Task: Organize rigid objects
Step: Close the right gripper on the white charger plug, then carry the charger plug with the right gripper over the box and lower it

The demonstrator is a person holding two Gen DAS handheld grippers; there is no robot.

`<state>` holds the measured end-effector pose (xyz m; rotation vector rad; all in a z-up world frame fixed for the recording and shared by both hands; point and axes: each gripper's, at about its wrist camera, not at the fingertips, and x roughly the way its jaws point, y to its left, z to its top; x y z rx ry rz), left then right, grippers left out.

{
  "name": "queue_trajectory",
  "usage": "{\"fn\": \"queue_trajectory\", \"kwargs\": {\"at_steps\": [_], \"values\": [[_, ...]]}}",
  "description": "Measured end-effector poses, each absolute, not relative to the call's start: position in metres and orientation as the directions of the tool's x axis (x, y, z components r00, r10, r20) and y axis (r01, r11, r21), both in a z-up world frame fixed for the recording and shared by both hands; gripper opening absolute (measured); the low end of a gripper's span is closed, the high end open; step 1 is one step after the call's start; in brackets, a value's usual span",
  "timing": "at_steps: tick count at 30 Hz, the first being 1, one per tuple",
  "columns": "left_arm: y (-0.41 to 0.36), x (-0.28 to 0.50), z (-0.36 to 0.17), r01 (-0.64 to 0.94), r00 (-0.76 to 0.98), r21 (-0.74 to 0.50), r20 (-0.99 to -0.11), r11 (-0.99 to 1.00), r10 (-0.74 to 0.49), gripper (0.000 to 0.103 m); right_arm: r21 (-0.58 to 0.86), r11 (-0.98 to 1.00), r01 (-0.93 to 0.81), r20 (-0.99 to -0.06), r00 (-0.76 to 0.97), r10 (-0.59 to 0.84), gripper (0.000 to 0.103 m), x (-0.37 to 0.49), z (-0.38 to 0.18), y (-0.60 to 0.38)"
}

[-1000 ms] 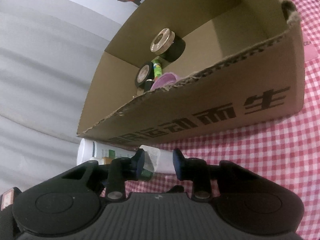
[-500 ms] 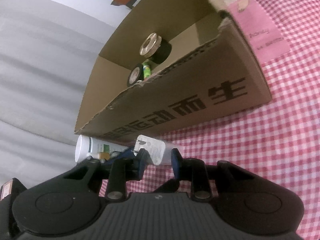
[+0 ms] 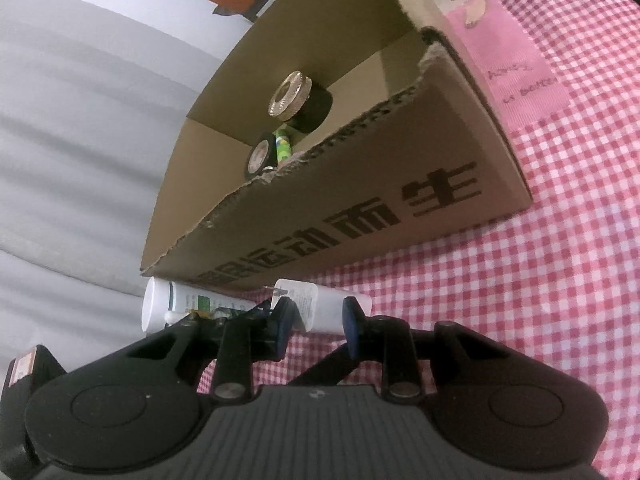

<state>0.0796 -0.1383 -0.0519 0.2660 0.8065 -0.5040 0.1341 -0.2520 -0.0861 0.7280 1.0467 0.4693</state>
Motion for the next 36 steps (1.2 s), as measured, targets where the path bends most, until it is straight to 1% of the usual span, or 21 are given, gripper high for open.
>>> {"fn": "queue_trajectory", "kwargs": {"at_steps": [3, 6, 15, 20, 26, 30, 36], "values": [[-0.143, 0.076, -0.052, 0.548, 0.575, 0.037, -0.742, 0.836, -0.344, 0.059, 0.731, 0.682, 0.001, -0.612, 0.443, 0.655, 0.030, 0.128, -0.085, -0.257], [-0.146, 0.077, -0.052, 0.557, 0.572, 0.038, -0.741, 0.830, -0.350, 0.055, 0.731, 0.683, 0.015, -0.614, 0.452, 0.647, 0.029, 0.124, -0.085, -0.263], [-0.154, 0.087, -0.058, 0.548, 0.559, 0.045, -0.763, 0.835, -0.325, 0.052, 0.737, 0.675, 0.034, -0.607, 0.472, 0.640, 0.032, 0.127, -0.087, -0.270], [-0.155, 0.087, -0.060, 0.535, 0.569, 0.064, -0.764, 0.842, -0.304, 0.043, 0.735, 0.678, 0.023, -0.604, 0.476, 0.639, 0.033, 0.129, -0.087, -0.267], [-0.155, 0.084, -0.058, 0.535, 0.563, 0.056, -0.768, 0.843, -0.307, 0.042, 0.730, 0.683, 0.015, -0.604, 0.480, 0.636, 0.033, 0.126, -0.086, -0.264], [-0.156, 0.075, -0.048, 0.534, 0.577, 0.058, -0.754, 0.844, -0.313, 0.042, 0.730, 0.684, 0.012, -0.602, 0.486, 0.634, 0.033, 0.118, -0.081, -0.267], [-0.152, 0.055, -0.012, 0.528, 0.633, 0.084, -0.703, 0.845, -0.325, 0.042, 0.713, 0.700, -0.050, -0.580, 0.520, 0.628, 0.033, 0.098, -0.047, -0.267]]}}
